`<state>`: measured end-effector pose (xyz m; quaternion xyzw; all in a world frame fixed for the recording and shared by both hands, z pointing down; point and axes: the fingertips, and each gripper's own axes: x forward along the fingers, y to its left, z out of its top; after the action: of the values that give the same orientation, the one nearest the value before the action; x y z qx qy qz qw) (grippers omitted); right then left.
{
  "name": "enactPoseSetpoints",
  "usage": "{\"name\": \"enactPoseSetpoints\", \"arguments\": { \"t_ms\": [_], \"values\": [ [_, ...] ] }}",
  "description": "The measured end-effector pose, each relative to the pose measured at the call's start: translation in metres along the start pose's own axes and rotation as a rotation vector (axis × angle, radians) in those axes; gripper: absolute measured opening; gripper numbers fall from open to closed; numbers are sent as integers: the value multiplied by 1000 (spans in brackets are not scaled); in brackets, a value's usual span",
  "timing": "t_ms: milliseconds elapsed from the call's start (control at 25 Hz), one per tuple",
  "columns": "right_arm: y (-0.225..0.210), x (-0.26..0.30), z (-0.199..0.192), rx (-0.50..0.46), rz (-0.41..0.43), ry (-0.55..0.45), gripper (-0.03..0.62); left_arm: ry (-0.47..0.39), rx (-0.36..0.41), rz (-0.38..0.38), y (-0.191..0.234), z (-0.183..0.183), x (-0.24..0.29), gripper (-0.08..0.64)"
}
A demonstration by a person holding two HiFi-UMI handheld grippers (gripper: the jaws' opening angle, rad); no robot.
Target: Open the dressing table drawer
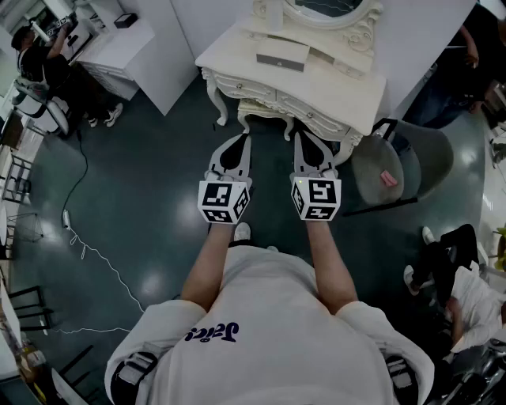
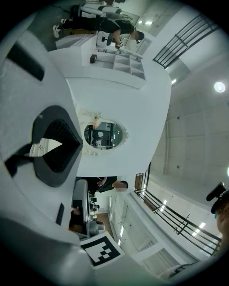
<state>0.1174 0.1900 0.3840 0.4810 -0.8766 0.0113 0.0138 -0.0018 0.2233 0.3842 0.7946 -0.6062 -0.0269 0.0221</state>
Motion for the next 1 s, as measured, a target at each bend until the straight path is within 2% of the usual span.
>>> {"name": "enactPoseSetpoints", "arguments": {
  "t_ms": [240, 360, 560, 1000],
  "values": [
    [-12, 26, -20, 109, 10, 43, 8, -1, -30, 14, 16, -6, 14, 14],
    [-18, 45, -34, 112, -1, 70, 9, 5, -28, 17, 27, -14, 28, 14],
    [-25, 93, -48, 107, -8, 109, 9, 11, -40, -21, 52, -28, 67, 14],
    [-30, 278, -44, 81, -45, 184, 9, 60, -108, -184, 164, -35, 228, 15]
  ]
}}
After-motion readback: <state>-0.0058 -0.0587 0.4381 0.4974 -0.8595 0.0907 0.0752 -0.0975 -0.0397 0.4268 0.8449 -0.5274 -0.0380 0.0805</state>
